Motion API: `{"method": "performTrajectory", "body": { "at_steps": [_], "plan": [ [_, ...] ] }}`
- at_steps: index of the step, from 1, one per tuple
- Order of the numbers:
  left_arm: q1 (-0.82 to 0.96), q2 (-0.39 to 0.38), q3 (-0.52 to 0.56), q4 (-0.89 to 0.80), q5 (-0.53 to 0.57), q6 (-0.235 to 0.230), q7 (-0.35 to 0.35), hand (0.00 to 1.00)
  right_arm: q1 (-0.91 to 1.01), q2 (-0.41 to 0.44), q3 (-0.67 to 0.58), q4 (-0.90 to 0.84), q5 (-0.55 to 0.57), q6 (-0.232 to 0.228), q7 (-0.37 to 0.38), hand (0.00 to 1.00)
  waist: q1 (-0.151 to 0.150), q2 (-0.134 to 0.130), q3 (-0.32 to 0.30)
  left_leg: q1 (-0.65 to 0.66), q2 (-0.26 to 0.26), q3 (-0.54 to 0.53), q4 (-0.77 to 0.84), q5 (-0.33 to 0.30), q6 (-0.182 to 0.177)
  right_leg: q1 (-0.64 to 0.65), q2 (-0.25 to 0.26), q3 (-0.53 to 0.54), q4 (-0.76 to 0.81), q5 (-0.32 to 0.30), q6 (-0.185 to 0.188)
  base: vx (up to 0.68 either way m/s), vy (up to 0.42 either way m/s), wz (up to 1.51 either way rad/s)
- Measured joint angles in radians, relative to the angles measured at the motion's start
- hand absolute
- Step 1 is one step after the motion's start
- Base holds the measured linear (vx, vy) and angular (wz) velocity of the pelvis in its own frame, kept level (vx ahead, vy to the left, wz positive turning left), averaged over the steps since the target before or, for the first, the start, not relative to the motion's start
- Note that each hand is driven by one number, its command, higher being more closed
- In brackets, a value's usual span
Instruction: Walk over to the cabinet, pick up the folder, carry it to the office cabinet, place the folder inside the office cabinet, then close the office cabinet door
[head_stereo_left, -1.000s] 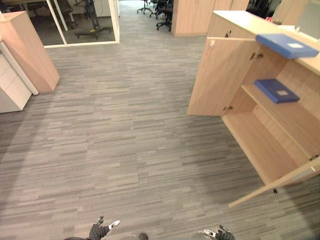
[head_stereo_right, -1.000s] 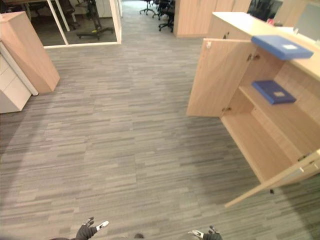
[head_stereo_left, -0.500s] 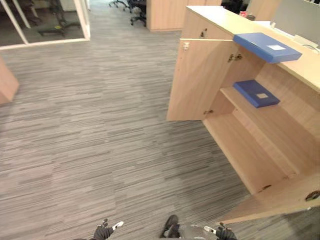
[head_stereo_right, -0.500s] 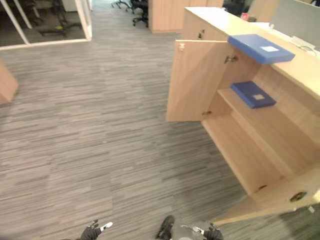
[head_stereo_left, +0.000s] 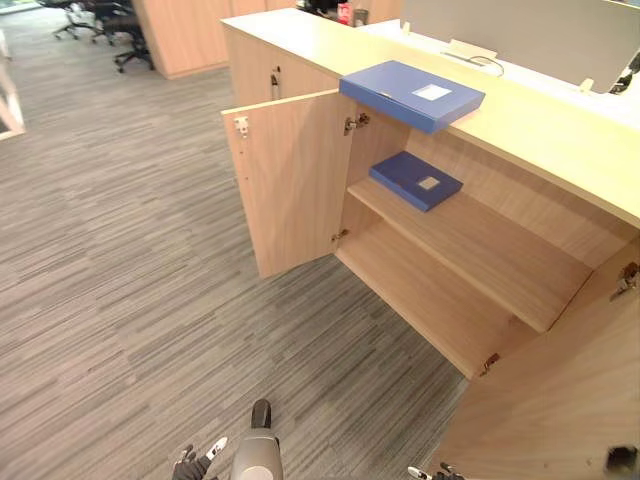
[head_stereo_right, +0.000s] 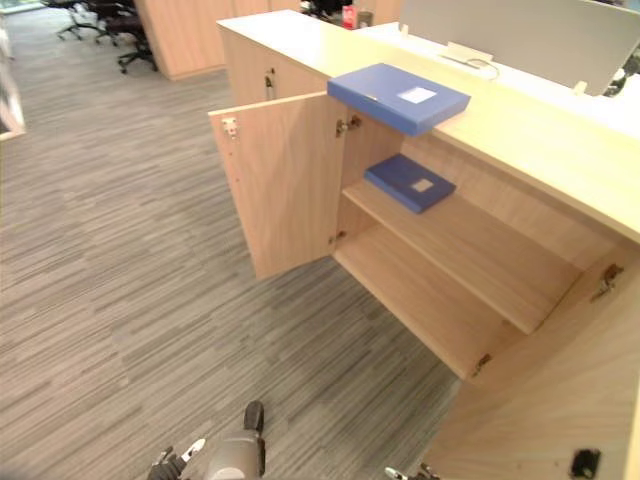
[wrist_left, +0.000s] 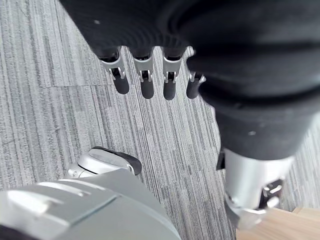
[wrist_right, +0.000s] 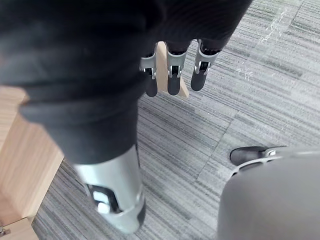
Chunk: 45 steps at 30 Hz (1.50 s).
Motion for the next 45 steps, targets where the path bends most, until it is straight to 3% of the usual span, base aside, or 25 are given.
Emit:
{"method": "performTrajectory", "body": {
  "at_steps": [1, 4, 5, 6, 7, 8, 9, 11, 13, 16, 18, 21, 22, 23, 24, 27, 29, 31, 33, 34, 35, 36, 37, 43, 45],
  "plan": [
    [0.005, -0.003, 0.003, 0.001, -0.003, 0.001, 0.002, 0.00, 0.001, 0.002, -0.001, -0.006, 0.000, -0.004, 0.000, 0.00, 0.000, -0.008, -0.002, -0.007, -0.014, 0.015, 0.040, 0.024, 0.012, 0.001, -0.029, 0.010, 0.021, -0.017, 0.029, 0.76, 0.489, -0.87],
    [0.005, 0.003, 0.002, 0.029, -0.007, 0.000, 0.010, 0.00, -0.010, 0.005, -0.015, -0.007, 0.000, -0.005, 0.006, 0.00, 0.012, -0.012, -0.014, 0.066, -0.049, 0.132, 0.096, -0.059, 0.063, -0.112, -0.148, 0.026, 0.344, -0.039, 0.055, 0.50, 0.393, -0.87],
    [0.008, 0.010, -0.010, 0.046, -0.006, 0.001, 0.010, 0.00, -0.010, 0.007, -0.037, -0.014, 0.001, -0.008, 0.008, 0.00, 0.010, -0.019, -0.016, 0.144, -0.083, 0.183, 0.052, -0.081, 0.087, -0.212, -0.229, 0.003, 0.604, -0.014, 0.011, 0.33, 0.352, -0.71],
    [0.010, 0.019, -0.025, 0.053, -0.006, 0.000, 0.010, 0.00, -0.008, 0.007, -0.042, -0.016, 0.001, -0.007, 0.008, 0.00, 0.003, -0.021, -0.017, 0.179, -0.101, 0.203, 0.032, -0.090, 0.101, -0.255, -0.277, -0.026, 0.717, 0.018, -0.048, 0.41, 0.442, -0.49],
    [0.012, 0.036, -0.059, 0.063, -0.005, 0.002, 0.006, 0.00, -0.007, 0.000, -0.042, -0.025, 0.001, -0.007, 0.009, 0.00, -0.015, -0.022, -0.019, 0.243, -0.139, 0.224, -0.011, -0.104, 0.122, -0.311, -0.377, -0.123, 0.897, 0.065, -0.133, 0.40, 0.404, -0.29],
    [0.012, 0.047, -0.080, 0.062, -0.003, 0.002, 0.000, 0.00, -0.008, -0.006, -0.041, -0.032, 0.001, -0.007, 0.009, 0.00, -0.029, -0.017, -0.019, 0.305, -0.157, 0.235, -0.063, -0.108, 0.128, -0.342, -0.438, -0.218, 0.979, 0.067, -0.136, 0.47, 0.443, -0.28],
    [0.009, 0.053, -0.085, 0.060, 0.002, 0.001, -0.003, 0.00, -0.009, -0.007, -0.040, -0.034, 0.001, -0.008, 0.010, 0.00, -0.036, -0.015, -0.018, 0.335, -0.158, 0.242, -0.086, -0.107, 0.129, -0.353, -0.447, -0.257, 0.994, 0.061, -0.127, 0.37, 0.311, -0.36],
    [0.002, 0.074, -0.105, 0.061, 0.029, 0.002, -0.008, 0.00, -0.016, -0.006, -0.033, -0.035, 0.000, -0.012, 0.014, 0.00, -0.039, -0.010, -0.014, 0.406, -0.145, 0.263, -0.140, -0.107, 0.129, -0.383, -0.406, -0.330, 0.932, 0.008, -0.073, 0.29, 0.176, -0.35],
    [-0.045, 0.086, -0.146, 0.061, 0.048, 0.002, -0.018, 0.00, -0.017, -0.005, -0.027, -0.039, 0.001, -0.017, 0.018, 0.00, -0.059, -0.005, -0.009, 0.438, -0.113, 0.275, -0.163, -0.112, 0.122, -0.425, -0.303, -0.394, 0.671, -0.018, -0.037, 0.38, 0.065, -0.19],
    [-0.086, 0.079, -0.150, 0.057, 0.049, 0.001, -0.017, 0.00, -0.014, -0.004, -0.027, -0.042, 0.000, -0.016, 0.018, 0.00, -0.065, 0.000, 0.006, 0.505, -0.078, 0.321, -0.207, -0.135, 0.086, -0.447, -0.231, -0.429, 0.423, 0.051, -0.050, 0.31, -0.042, -0.30],
    [-0.092, 0.071, -0.150, 0.055, 0.052, -0.001, -0.017, 0.00, 0.002, 0.008, -0.027, -0.044, 0.000, -0.016, 0.019, 0.00, -0.073, -0.021, 0.012, 0.563, -0.083, 0.346, -0.222, -0.170, 0.046, -0.448, -0.223, -0.431, 0.328, 0.192, -0.089, 0.25, -0.121, -0.33],
    [-0.078, 0.016, -0.123, 0.044, 0.053, -0.001, -0.016, 0.00, 0.017, -0.006, -0.031, -0.048, -0.001, -0.012, 0.021, 0.00, -0.091, 0.022, -0.007, 0.583, 0.006, 0.380, -0.189, -0.209, -0.013, -0.448, -0.140, -0.434, 0.343, 0.135, -0.111, 0.31, -0.235, -0.29],
    [-0.072, 0.004, -0.110, 0.040, 0.053, 0.000, -0.016, 0.00, 0.016, -0.001, -0.033, -0.047, -0.001, -0.009, 0.021, 0.00, -0.091, 0.019, -0.006, 0.561, 0.031, 0.380, -0.118, -0.221, -0.031, -0.439, -0.113, -0.433, 0.329, 0.119, -0.121, 0.35, -0.340, -0.33],
    [-0.069, -0.008, -0.086, 0.039, 0.051, 0.002, -0.017, 0.00, 0.026, 0.009, -0.035, -0.044, 0.000, -0.003, 0.021, 0.00, -0.094, 0.007, -0.009, 0.479, 0.095, 0.369, 0.104, -0.246, -0.037, -0.392, -0.073, -0.428, 0.272, 0.119, -0.121, 0.37, -0.389, -0.37],
    [-0.058, -0.024, -0.058, 0.011, 0.046, 0.001, -0.017, 0.00, 0.038, 0.011, -0.036, -0.063, 0.002, -0.002, 0.020, 0.00, -0.093, 0.012, -0.003, 0.373, 0.183, 0.350, 0.405, -0.228, -0.005, -0.328, -0.015, -0.408, 0.205, 0.127, -0.126, 0.36, -0.381, -0.39],
    [-0.040, -0.036, -0.039, -0.024, 0.037, -0.002, -0.017, 0.00, 0.035, -0.005, -0.029, -0.052, 0.001, 0.000, 0.017, 0.00, -0.070, 0.027, -0.001, 0.228, 0.300, 0.307, 0.773, -0.227, 0.015, -0.199, 0.082, -0.344, 0.112, 0.129, -0.148, 0.34, -0.235, -0.72],
    [-0.042, -0.035, -0.056, -0.030, 0.038, -0.007, -0.017, 0.00, 0.023, -0.006, -0.029, -0.032, 0.001, 0.000, 0.016, 0.00, -0.060, 0.022, -0.003, 0.184, 0.272, 0.308, 0.731, -0.239, 0.022, -0.146, 0.090, -0.285, 0.077, 0.129, -0.148, 0.40, -0.097, -0.97],
    [-0.044, -0.034, -0.070, -0.040, 0.036, -0.019, -0.015, 0.00, -0.006, -0.007, -0.028, -0.021, 0.001, 0.000, 0.013, 0.00, -0.055, 0.020, -0.001, 0.130, 0.196, 0.252, 0.556, -0.263, 0.012, -0.129, 0.083, -0.218, 0.057, 0.130, -0.148, 0.28, 0.000, -0.97],
    [-0.047, -0.033, -0.086, -0.039, 0.033, -0.020, -0.006, 0.00, -0.015, -0.009, -0.023, -0.019, 0.001, -0.001, 0.008, 0.00, -0.046, 0.022, -0.002, 0.137, 0.093, 0.114, 0.264, -0.261, -0.012, -0.124, 0.076, -0.159, 0.047, 0.130, -0.143, 0.26, 0.090, -0.82],
    [-0.047, -0.033, -0.093, -0.037, 0.033, -0.019, -0.004, 0.00, -0.015, -0.013, -0.011, -0.018, 0.001, -0.003, 0.007, 0.00, -0.046, 0.024, -0.004, 0.146, 0.069, 0.074, 0.177, -0.243, -0.012, -0.122, 0.076, -0.150, 0.042, 0.130, -0.139, 0.28, 0.131, -0.63],
    [-0.048, -0.034, -0.107, -0.031, 0.025, -0.019, -0.002, 0.00, -0.013, -0.016, 0.006, -0.017, 0.001, -0.003, 0.007, 0.00, -0.045, 0.028, -0.008, 0.164, 0.045, 0.030, 0.100, -0.137, 0.012, -0.115, 0.076, -0.129, 0.036, 0.128, -0.129, 0.32, 0.151, -0.56],
    [-0.054, -0.032, -0.103, -0.022, 0.012, -0.019, -0.003, 0.00, -0.007, -0.009, 0.006, -0.018, 0.000, -0.003, 0.006, 0.00, -0.046, 0.019, -0.007, 0.204, 0.031, 0.039, 0.044, -0.078, -0.015, -0.091, 0.063, -0.117, 0.031, 0.125, -0.115, 0.42, 0.195, -0.34],
    [-0.063, -0.017, -0.112, -0.017, 0.002, -0.019, -0.005, 0.00, 0.015, 0.008, 0.003, -0.034, 0.000, -0.006, 0.006, 0.00, -0.053, -0.009, -0.019, 0.246, -0.005, 0.050, -0.038, -0.049, -0.001, -0.088, 0.029, -0.123, 0.033, 0.117, -0.086, 0.35, 0.162, -0.12],
    [-0.048, 0.001, -0.181, -0.034, -0.081, -0.019, -0.032, 0.00, 0.028, 0.013, 0.002, -0.036, -0.002, -0.005, 0.008, 0.00, -0.053, -0.016, -0.058, 0.324, -0.083, 0.088, -0.182, -0.005, 0.026, -0.099, -0.054, -0.119, 0.060, 0.086, -0.018, 0.18, 0.122, 0.01],
    [-0.028, 0.004, -0.213, -0.109, -0.203, -0.020, -0.059, 0.00, 0.030, 0.013, 0.003, -0.036, -0.022, -0.005, 0.009, 0.00, -0.053, -0.017, -0.072, 0.326, -0.097, 0.088, -0.210, 0.001, 0.035, -0.107, -0.066, -0.120, 0.058, 0.086, -0.013, 0.11, 0.101, 0.03]
  ]
}}
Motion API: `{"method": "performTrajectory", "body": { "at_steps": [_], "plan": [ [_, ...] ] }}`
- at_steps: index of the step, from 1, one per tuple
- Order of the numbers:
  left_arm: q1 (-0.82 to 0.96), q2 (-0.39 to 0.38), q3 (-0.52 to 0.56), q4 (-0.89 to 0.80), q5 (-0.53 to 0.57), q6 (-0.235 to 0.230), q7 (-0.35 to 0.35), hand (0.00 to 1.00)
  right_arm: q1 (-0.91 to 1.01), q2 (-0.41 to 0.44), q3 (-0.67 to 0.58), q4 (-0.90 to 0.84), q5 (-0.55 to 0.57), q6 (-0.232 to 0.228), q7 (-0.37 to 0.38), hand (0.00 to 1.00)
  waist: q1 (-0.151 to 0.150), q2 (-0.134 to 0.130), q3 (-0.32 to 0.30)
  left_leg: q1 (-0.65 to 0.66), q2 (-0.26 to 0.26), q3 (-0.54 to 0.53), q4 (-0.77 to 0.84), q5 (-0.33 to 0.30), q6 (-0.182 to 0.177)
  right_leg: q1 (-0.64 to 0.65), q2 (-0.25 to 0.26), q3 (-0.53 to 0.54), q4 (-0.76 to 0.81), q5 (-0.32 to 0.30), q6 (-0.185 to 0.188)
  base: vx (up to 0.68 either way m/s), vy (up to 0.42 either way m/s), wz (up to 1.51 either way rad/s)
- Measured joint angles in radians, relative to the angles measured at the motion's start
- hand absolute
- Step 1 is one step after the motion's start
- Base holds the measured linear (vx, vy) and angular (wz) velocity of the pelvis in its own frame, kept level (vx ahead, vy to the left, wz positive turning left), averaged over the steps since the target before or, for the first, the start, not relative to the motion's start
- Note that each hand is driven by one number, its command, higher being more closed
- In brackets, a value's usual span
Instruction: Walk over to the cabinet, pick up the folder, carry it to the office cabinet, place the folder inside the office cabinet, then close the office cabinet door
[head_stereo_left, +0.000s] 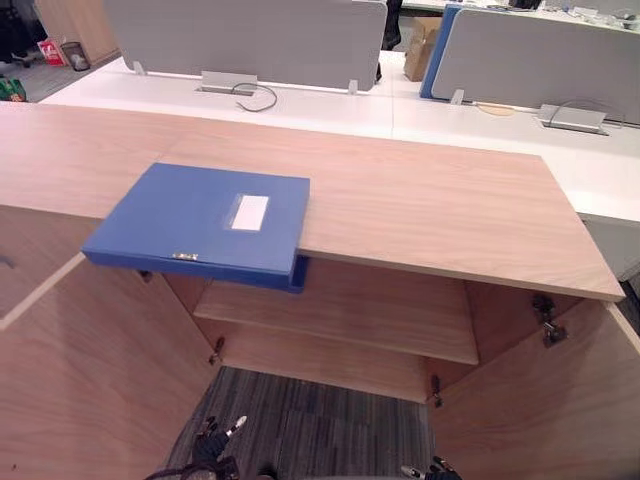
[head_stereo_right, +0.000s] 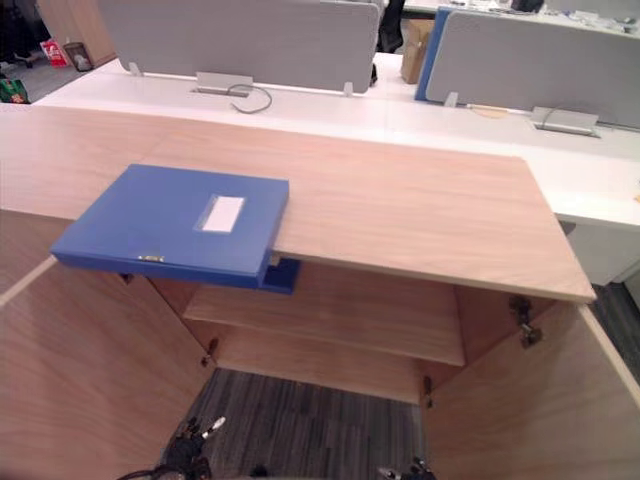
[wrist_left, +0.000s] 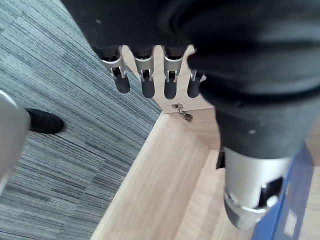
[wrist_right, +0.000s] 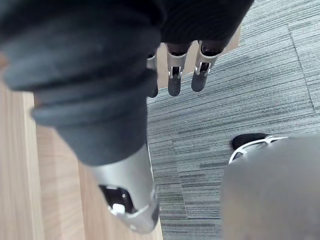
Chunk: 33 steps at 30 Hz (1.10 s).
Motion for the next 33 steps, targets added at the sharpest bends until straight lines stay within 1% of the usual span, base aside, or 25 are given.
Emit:
{"method": "performTrajectory", "body": {
  "at_steps": [1, 2, 5, 7, 10, 13, 14, 16, 17, 18, 19, 20, 21, 23, 24, 25, 26, 27, 28, 29, 30, 31, 32, 33],
  "plan": [
    [0.016, -0.001, -0.009, -0.066, -0.083, -0.004, -0.012, 0.00, 0.000, 0.000, 0.000, -0.001, -0.019, 0.000, 0.003, 0.00, 0.001, -0.001, -0.001, 0.006, -0.005, 0.000, -0.014, 0.006, 0.006, -0.002, -0.004, 0.000, 0.000, 0.000, 0.001, 0.07, 0.068, 0.01],
    [0.025, -0.001, -0.015, -0.099, -0.126, -0.008, -0.017, 0.00, 0.000, 0.000, 0.000, -0.001, -0.020, 0.000, 0.005, 0.00, 0.001, 0.000, -0.001, 0.011, -0.007, 0.000, -0.024, 0.010, 0.007, -0.001, -0.006, 0.000, 0.000, 0.000, 0.001, 0.03, 0.047, 0.00],
    [0.083, -0.011, -0.045, -0.300, -0.309, -0.033, -0.034, 0.00, 0.007, 0.004, 0.000, -0.011, -0.031, 0.002, 0.011, 0.00, 0.004, 0.003, -0.004, 0.033, -0.013, 0.001, -0.070, 0.033, 0.010, 0.001, -0.009, -0.001, 0.001, -0.001, 0.003, 0.00, 0.000, 0.00],
    [0.104, -0.023, -0.057, -0.386, -0.371, -0.043, -0.035, 0.00, 0.009, 0.004, 0.001, -0.018, -0.058, 0.003, 0.011, 0.00, 0.008, 0.003, -0.006, 0.041, -0.013, 0.003, -0.092, 0.047, 0.011, 0.000, -0.008, -0.002, 0.002, -0.001, 0.003, -0.04, -0.002, 0.00],
    [0.145, -0.072, -0.063, -0.507, -0.412, -0.057, -0.020, 0.00, 0.028, 0.006, 0.011, -0.049, -0.059, 0.005, 0.010, 0.00, 0.019, 0.006, -0.008, 0.058, -0.015, 0.003, -0.120, 0.066, 0.016, 0.003, -0.009, -0.005, 0.008, -0.001, 0.003, -0.08, 0.000, 0.01],
    [0.178, -0.089, -0.064, -0.582, -0.411, -0.057, 0.021, 0.00, 0.034, 0.001, 0.044, -0.068, -0.059, 0.009, 0.008, 0.00, 0.028, 0.009, -0.010, 0.058, -0.017, 0.001, -0.125, 0.071, 0.021, 0.004, -0.012, -0.010, 0.009, -0.002, 0.003, -0.10, 0.005, 0.03],
    [0.193, -0.092, -0.064, -0.636, -0.389, -0.056, 0.044, 0.00, 0.045, 0.001, 0.050, -0.087, -0.058, 0.013, 0.008, 0.00, 0.037, 0.010, -0.012, 0.057, -0.019, -0.003, -0.126, 0.076, 0.026, 0.004, -0.013, -0.016, 0.009, -0.002, 0.003, -0.09, 0.002, 0.15],
    [0.208, -0.095, -0.053, -0.714, -0.340, -0.054, 0.073, 0.00, 0.052, 0.001, 0.051, -0.091, -0.057, 0.017, 0.008, 0.00, 0.044, 0.010, -0.016, 0.054, -0.024, -0.016, -0.126, 0.080, 0.032, 0.003, -0.018, -0.038, 0.005, -0.004, 0.006, -0.09, 0.000, 0.29],
    [0.211, -0.103, -0.034, -0.761, -0.285, -0.048, 0.090, 0.00, 0.059, -0.001, 0.067, -0.097, -0.057, 0.021, 0.007, 0.00, 0.045, 0.009, -0.029, 0.045, -0.029, -0.030, -0.126, 0.082, 0.033, 0.003, -0.022, -0.060, 0.002, -0.007, 0.011, -0.06, 0.001, 0.43],
    [0.221, -0.110, -0.015, -0.815, -0.215, -0.041, 0.119, 0.00, 0.066, -0.006, 0.086, -0.101, -0.057, 0.023, 0.007, 0.00, 0.047, 0.002, -0.043, 0.032, -0.030, -0.029, -0.126, 0.075, 0.036, 0.000, -0.024, -0.075, -0.003, -0.004, 0.008, -0.04, 0.005, 0.39],
    [0.225, -0.111, -0.002, -0.844, -0.184, -0.040, 0.129, 0.00, 0.066, -0.006, 0.088, -0.101, -0.057, 0.024, 0.007, 0.00, 0.051, 0.003, -0.049, 0.028, -0.030, -0.028, -0.126, 0.074, 0.038, -0.001, -0.025, -0.079, -0.007, -0.002, 0.010, 0.00, 0.012, 0.25],
    [0.228, -0.113, 0.016, -0.882, -0.123, -0.038, 0.152, 0.00, 0.066, -0.006, 0.088, -0.101, -0.057, 0.024, 0.007, 0.00, 0.058, -0.002, -0.055, 0.028, -0.031, -0.027, -0.126, 0.075, 0.038, -0.001, -0.027, -0.086, -0.012, 0.002, 0.012, 0.02, 0.013, 0.15],
    [0.231, -0.114, 0.045, -0.931, -0.028, -0.035, 0.181, 0.00, 0.067, -0.005, 0.090, -0.101, -0.055, 0.025, 0.008, 0.00, 0.070, -0.005, -0.059, 0.023, -0.036, -0.030, -0.126, 0.081, 0.032, 0.007, -0.028, -0.093, -0.022, 0.010, 0.016, 0.03, 0.011, 0.14],
    [0.241, -0.117, 0.067, -0.987, 0.058, -0.029, 0.207, 0.00, 0.064, -0.006, 0.110, -0.101, -0.055, 0.025, 0.008, 0.00, 0.082, -0.008, -0.075, 0.008, -0.045, -0.040, -0.125, 0.086, 0.039, 0.009, -0.033, -0.101, -0.032, 0.018, 0.023, 0.04, 0.008, 0.16],
    [0.246, -0.118, 0.073, -1.038, 0.109, -0.019, 0.220, 0.00, 0.064, 0.004, 0.110, -0.104, -0.055, 0.025, 0.009, 0.00, 0.084, -0.013, -0.080, 0.002, -0.049, -0.047, -0.121, 0.089, 0.041, 0.009, -0.037, -0.115, -0.034, 0.021, 0.028, 0.05, 0.011, 0.20],
    [0.249, -0.119, 0.074, -1.064, 0.133, -0.015, 0.228, 0.00, 0.062, 0.012, 0.112, -0.104, -0.055, 0.025, 0.009, 0.00, 0.087, -0.015, -0.084, -0.001, -0.050, -0.050, -0.120, 0.090, 0.042, 0.009, -0.038, -0.121, -0.034, 0.024, 0.032, 0.06, 0.020, 0.19],
    [0.250, -0.119, 0.077, -1.117, 0.205, -0.007, 0.243, 0.00, 0.055, 0.032, 0.130, -0.105, -0.055, 0.025, 0.010, 0.00, 0.098, -0.022, -0.086, -0.002, -0.053, -0.052, -0.120, 0.090, 0.042, 0.009, -0.041, -0.123, -0.034, 0.026, 0.036, 0.03, 0.028, 0.09],
    [0.250, -0.119, 0.078, -1.147, 0.233, -0.003, 0.250, 0.00, 0.051, 0.045, 0.143, -0.105, -0.055, 0.025, 0.012, 0.00, 0.100, -0.024, -0.086, -0.002, -0.054, -0.052, -0.120, 0.090, 0.042, 0.009, -0.043, -0.123, -0.034, 0.027, 0.037, 0.02, 0.039, 0.09],
    [0.251, -0.119, 0.078, -1.216, 0.321, 0.008, 0.276, 0.00, 0.039, 0.063, 0.181, -0.113, -0.057, 0.024, 0.018, 0.00, 0.105, -0.029, -0.089, -0.004, -0.059, -0.055, -0.120, 0.090, 0.042, 0.009, -0.047, -0.124, -0.034, 0.030, 0.041, 0.01, 0.037, 0.04],
    [0.251, -0.119, 0.078, -1.244, 0.377, 0.011, 0.289, 0.00, 0.031, 0.064, 0.199, -0.115, -0.055, 0.024, 0.018, 0.00, 0.105, -0.029, -0.089, -0.003, -0.060, -0.055, -0.121, 0.089, 0.043, 0.009, -0.049, -0.124, -0.033, 0.032, 0.044, -0.03, 0.054, 0.03],
    [0.249, -0.118, 0.074, -1.301, 0.488, 0.018, 0.319, 0.00, 0.018, 0.072, 0.217, -0.116, -0.056, 0.024, 0.017, 0.00, 0.107, -0.028, -0.089, -0.002, -0.060, -0.055, -0.123, 0.086, 0.047, 0.009, -0.049, -0.123, -0.032, 0.039, 0.049, -0.05, 0.061, -0.02],
    [0.246, -0.111, 0.064, -1.358, 0.564, 0.022, 0.339, 0.00, 0.011, 0.082, 0.247, -0.116, -0.056, 0.024, 0.017, 0.00, 0.109, -0.026, -0.088, -0.002, -0.060, -0.055, -0.125, 0.077, 0.053, 0.009, -0.050, -0.122, -0.032, 0.044, 0.050, -0.06, 0.059, -0.04],
    [0.242, -0.110, 0.059, -1.385, 0.617, 0.025, 0.357, 0.00, 0.007, 0.092, 0.249, -0.117, -0.056, 0.024, 0.017, 0.00, 0.110, -0.025, -0.087, -0.002, -0.061, -0.055, -0.126, 0.072, 0.060, 0.008, -0.051, -0.122, -0.032, 0.046, 0.050, -0.07, 0.045, -0.07],
    [0.218, -0.085, 0.049, -1.437, 0.771, 0.030, 0.407, 0.00, -0.004, 0.111, 0.279, -0.117, -0.056, 0.024, 0.016, 0.00, 0.109, -0.024, -0.087, 0.000, -0.060, -0.052, -0.126, 0.070, 0.064, 0.007, -0.051, -0.121, -0.031, 0.053, 0.049, -0.04, 0.024, -0.06]
  ]
}}
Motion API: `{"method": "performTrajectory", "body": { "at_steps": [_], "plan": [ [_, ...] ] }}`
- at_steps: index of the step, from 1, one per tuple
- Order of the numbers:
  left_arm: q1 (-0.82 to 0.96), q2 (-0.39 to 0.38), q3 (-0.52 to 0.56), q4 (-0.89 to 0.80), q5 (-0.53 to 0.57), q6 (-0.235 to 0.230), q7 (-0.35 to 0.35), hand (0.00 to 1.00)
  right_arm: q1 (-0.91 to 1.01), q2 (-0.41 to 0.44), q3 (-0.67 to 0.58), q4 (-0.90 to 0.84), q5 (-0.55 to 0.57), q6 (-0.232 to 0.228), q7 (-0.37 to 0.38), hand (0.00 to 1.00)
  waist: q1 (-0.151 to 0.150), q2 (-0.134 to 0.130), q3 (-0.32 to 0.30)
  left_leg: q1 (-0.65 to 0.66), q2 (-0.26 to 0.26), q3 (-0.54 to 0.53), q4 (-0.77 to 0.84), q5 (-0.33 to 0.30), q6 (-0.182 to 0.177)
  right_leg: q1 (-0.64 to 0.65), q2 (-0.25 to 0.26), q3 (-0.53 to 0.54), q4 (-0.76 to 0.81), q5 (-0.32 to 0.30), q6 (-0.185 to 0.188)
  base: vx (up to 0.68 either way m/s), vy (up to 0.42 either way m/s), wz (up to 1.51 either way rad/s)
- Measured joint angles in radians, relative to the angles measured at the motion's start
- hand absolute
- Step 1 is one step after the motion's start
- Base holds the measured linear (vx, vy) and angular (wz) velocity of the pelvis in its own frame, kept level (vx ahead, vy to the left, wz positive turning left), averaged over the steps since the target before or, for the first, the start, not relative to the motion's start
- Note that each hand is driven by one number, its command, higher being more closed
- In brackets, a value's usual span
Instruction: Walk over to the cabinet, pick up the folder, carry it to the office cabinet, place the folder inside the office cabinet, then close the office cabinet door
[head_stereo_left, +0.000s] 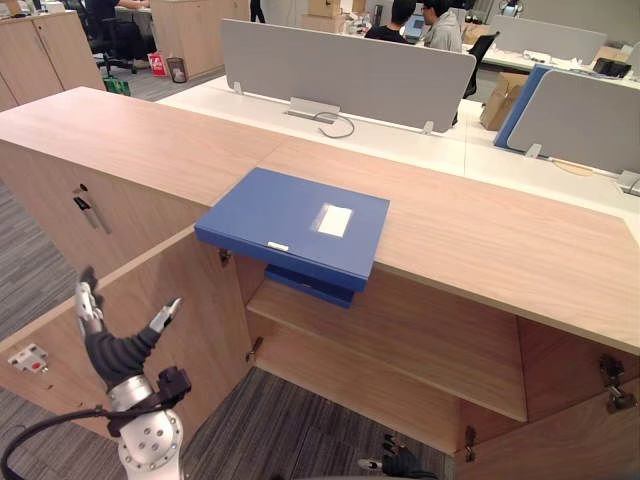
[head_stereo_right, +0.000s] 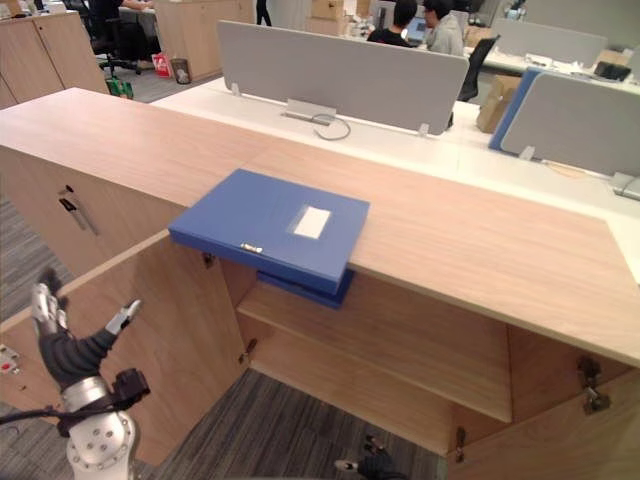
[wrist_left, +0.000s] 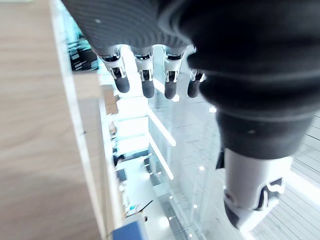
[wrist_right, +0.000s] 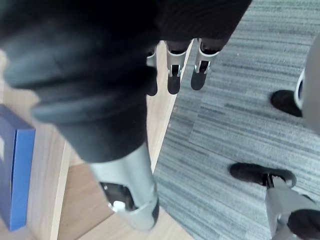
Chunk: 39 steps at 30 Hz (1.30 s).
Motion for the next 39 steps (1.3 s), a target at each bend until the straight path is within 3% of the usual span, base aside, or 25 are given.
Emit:
{"method": "performTrajectory", "body": {
  "at_steps": [1, 4, 9, 15, 25, 39],
  "plan": [
    [-0.006, 0.008, -0.001, -0.006, 0.020, 0.001, 0.006, 0.00, -0.002, -0.001, 0.011, 0.002, 0.000, 0.000, 0.002, 0.00, 0.000, 0.001, 0.000, 0.000, 0.000, 0.000, 0.000, 0.000, 0.000, 0.000, 0.000, 0.000, 0.000, 0.001, 0.000, -0.06, 0.023, -0.06],
    [-0.048, 0.087, -0.001, -0.027, 0.215, 0.022, 0.070, 0.00, -0.007, -0.001, 0.029, 0.008, -0.001, -0.002, 0.002, 0.00, -0.008, 0.003, 0.001, 0.000, 0.000, 0.005, 0.000, 0.001, 0.001, -0.004, 0.000, 0.005, 0.000, 0.001, -0.002, -0.04, 0.007, -0.06],
    [-0.122, 0.175, -0.017, -0.018, 0.441, 0.085, 0.137, 0.00, -0.019, -0.028, 0.035, 0.043, -0.004, -0.028, 0.003, 0.00, -0.021, 0.005, -0.002, -0.023, 0.011, 0.020, 0.000, 0.018, -0.018, -0.034, 0.013, 0.032, -0.013, 0.004, -0.018, -0.03, -0.020, -0.12],
    [-0.171, 0.349, -0.029, 0.091, 0.624, 0.130, 0.192, 0.00, -0.017, -0.098, 0.027, 0.115, -0.041, -0.055, 0.005, 0.00, -0.026, 0.012, -0.012, -0.020, 0.016, 0.043, 0.001, 0.027, -0.012, -0.038, 0.020, 0.057, -0.018, 0.003, -0.025, -0.01, -0.018, -0.08],
    [-0.231, 0.488, -0.029, 0.310, 0.694, 0.148, 0.179, 0.00, -0.015, -0.107, 0.025, 0.111, -0.043, -0.072, 0.019, 0.00, -0.041, 0.017, -0.010, -0.004, 0.016, 0.052, -0.001, 0.025, -0.013, -0.034, 0.020, 0.065, -0.029, 0.005, -0.030, -0.04, 0.006, -0.03],
    [-0.349, 0.519, -0.148, 0.525, 0.696, 0.147, 0.130, 0.00, -0.036, -0.112, 0.027, 0.109, -0.081, -0.078, 0.023, 0.00, -0.072, 0.015, 0.007, 0.003, 0.017, 0.078, 0.000, 0.019, -0.014, -0.031, 0.023, 0.090, -0.044, 0.008, -0.032, 0.00, 0.000, -0.05]
  ]
}}
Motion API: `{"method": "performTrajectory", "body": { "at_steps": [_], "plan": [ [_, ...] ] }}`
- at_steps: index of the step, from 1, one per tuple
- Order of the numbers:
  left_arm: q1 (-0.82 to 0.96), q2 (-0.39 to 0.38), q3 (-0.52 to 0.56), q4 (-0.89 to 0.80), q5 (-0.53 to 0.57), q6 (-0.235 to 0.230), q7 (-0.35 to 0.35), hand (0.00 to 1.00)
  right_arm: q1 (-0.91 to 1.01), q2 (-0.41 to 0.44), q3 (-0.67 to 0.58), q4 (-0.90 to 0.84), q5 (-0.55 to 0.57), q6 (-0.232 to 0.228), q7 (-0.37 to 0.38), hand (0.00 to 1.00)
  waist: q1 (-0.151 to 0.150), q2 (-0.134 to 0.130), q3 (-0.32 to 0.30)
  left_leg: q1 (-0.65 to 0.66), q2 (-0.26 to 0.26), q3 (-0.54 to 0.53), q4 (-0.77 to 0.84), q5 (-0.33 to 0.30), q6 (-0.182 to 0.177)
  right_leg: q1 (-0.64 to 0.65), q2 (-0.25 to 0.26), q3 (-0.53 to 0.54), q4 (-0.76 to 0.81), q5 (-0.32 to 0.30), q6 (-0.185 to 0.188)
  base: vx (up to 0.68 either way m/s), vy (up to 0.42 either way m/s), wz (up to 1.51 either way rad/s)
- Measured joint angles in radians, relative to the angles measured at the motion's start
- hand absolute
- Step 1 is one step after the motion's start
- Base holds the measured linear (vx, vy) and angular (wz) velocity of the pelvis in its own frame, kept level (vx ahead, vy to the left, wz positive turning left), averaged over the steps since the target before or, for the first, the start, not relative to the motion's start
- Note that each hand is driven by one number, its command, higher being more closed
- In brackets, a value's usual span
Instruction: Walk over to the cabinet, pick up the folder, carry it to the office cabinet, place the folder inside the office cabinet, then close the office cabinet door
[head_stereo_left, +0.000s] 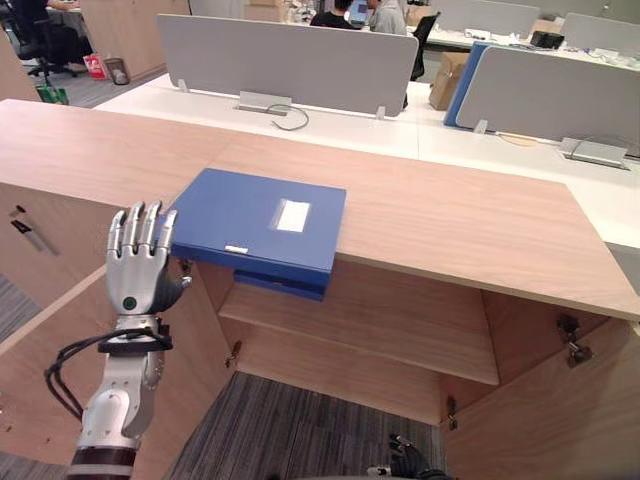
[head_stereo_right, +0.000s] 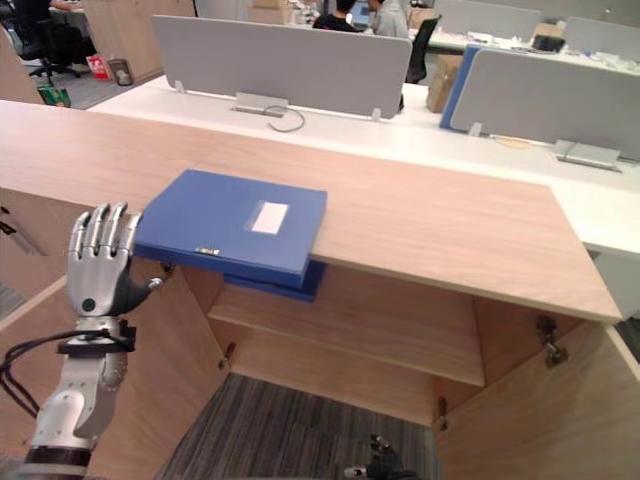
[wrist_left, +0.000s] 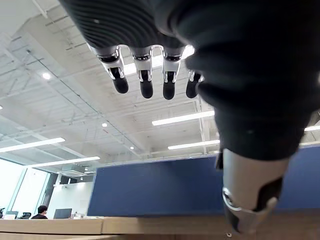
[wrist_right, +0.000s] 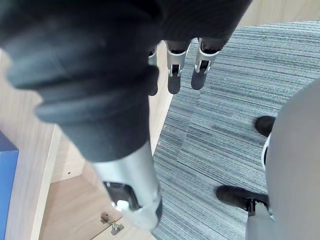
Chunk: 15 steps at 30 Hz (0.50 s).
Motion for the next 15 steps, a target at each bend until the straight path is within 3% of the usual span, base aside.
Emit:
{"method": "performTrajectory", "body": {
  "at_steps": [15],
  "plan": [
    [-0.114, 0.003, -0.067, 0.121, -0.011, 0.011, -0.027, 0.00, -0.004, -0.030, 0.009, -0.021, -0.002, 0.001, 0.001, 0.00, -0.036, 0.008, 0.012, 0.012, 0.004, 0.032, 0.000, -0.012, -0.002, -0.002, 0.001, 0.027, -0.003, 0.002, -0.002, -0.01, 0.003, -0.05]
  ]
}}
